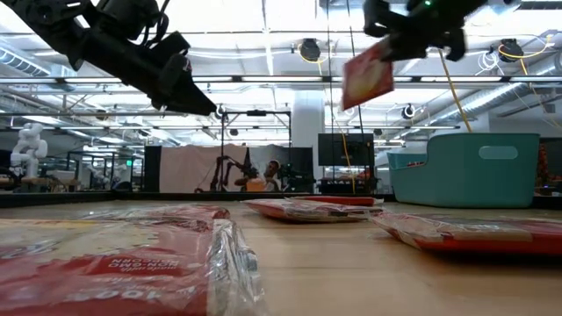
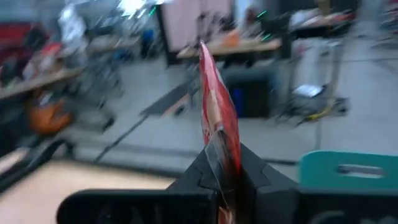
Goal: Sort popcorn bags into baskets
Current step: Put the red popcorn bag into the green bin
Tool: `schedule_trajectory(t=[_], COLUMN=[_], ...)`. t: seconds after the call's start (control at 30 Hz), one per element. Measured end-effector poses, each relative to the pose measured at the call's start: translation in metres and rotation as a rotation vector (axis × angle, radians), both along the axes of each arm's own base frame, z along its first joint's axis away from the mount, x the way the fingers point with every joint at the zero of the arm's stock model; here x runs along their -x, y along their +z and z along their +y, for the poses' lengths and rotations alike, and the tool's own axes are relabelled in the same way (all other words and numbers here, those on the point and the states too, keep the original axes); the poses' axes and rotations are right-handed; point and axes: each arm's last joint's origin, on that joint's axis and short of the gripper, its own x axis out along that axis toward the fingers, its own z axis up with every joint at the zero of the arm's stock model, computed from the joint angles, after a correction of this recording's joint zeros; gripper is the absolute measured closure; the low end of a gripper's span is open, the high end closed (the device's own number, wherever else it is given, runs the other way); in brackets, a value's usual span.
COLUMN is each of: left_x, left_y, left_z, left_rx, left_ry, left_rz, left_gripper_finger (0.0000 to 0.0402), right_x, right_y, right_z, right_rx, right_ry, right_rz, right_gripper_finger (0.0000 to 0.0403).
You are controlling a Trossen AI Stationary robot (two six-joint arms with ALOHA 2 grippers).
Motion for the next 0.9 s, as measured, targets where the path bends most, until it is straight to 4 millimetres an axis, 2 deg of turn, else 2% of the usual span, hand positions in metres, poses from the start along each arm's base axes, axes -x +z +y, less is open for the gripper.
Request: schedule_trajectory(t=[0.13, 0.3, 0.57, 0.9], left_x=[0.0, 0.0, 0.0, 0.0], left_y=[0.0, -0.001, -0.001, -0.001], left_z=[0.0, 0.0, -0.001, -0.001], left_rx=[0.001, 0.016, 0.035, 0.034], left_ry=[0.0, 0.003, -0.02, -0.026], left_rz=[-0.001, -0.003, -0.007, -0.007], left_gripper_finger=[0.02, 0.021, 0.0204, 0.0213], right_x=[0.014, 0.024, 0.039, 0.064], right_y=[-0.011, -0.025, -0.058, -0.097], right_z=[-0.002, -0.013, -0.034, -0.041], right_rx=[0.073, 0.08, 0.086, 0.07], right_ry=[-0.136, -0.189, -0.288, -0.332], right_rz=[-0.027, -0.018, 0.017, -0.085], right_gripper_finger=[0.0401, 0.0402, 0.0402, 0.04])
